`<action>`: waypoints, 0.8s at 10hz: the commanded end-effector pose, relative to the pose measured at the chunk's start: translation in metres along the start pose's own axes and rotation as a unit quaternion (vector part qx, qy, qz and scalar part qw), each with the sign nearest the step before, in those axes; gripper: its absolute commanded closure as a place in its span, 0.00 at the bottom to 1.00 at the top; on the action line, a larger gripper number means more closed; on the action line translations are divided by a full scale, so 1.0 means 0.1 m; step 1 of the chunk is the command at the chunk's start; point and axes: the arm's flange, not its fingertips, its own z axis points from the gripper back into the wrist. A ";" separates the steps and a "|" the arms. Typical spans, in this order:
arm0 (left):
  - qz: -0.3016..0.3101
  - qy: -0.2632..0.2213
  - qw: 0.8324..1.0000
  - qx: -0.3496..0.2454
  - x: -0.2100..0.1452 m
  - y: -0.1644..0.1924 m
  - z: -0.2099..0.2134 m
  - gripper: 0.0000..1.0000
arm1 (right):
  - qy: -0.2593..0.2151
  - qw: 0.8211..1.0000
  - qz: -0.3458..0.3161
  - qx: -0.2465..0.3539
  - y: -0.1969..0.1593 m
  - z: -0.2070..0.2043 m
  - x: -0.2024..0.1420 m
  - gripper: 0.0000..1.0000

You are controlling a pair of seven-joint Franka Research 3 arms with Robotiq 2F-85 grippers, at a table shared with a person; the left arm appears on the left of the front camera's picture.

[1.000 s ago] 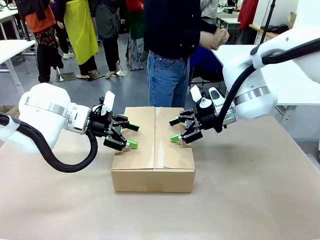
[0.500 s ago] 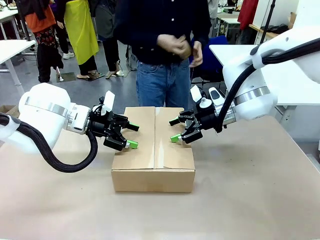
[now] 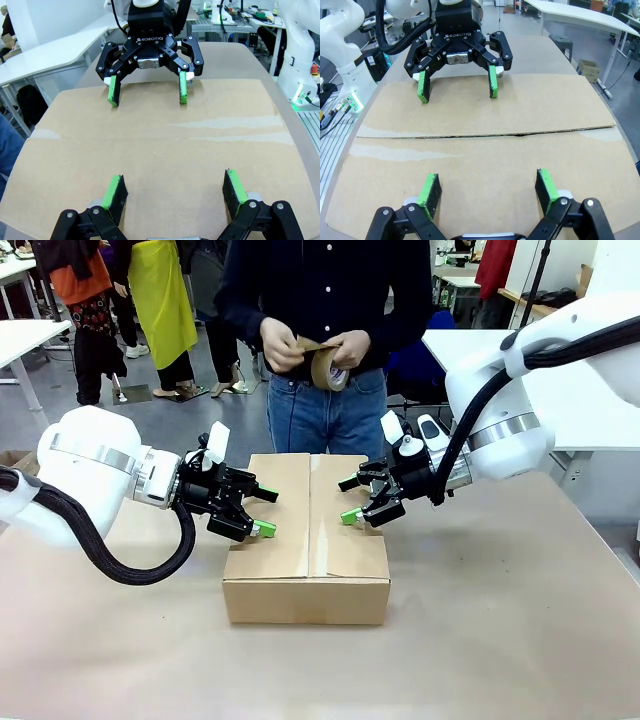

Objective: Pack the gift set into the box.
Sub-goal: Press and hold the closed box until the human finishes sealing it.

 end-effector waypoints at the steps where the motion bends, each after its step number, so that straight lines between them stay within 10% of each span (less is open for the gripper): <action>1: -0.001 -0.001 1.000 -0.003 -0.03 -0.01 -0.01 0.00 | 0.003 1.000 -0.001 -0.001 0.00 -0.01 -0.02 0.00; 8: -0.001 -0.001 1.000 -0.003 -0.03 -0.01 -0.01 0.00 | 0.003 1.000 -0.001 -0.001 0.00 -0.01 -0.02 0.00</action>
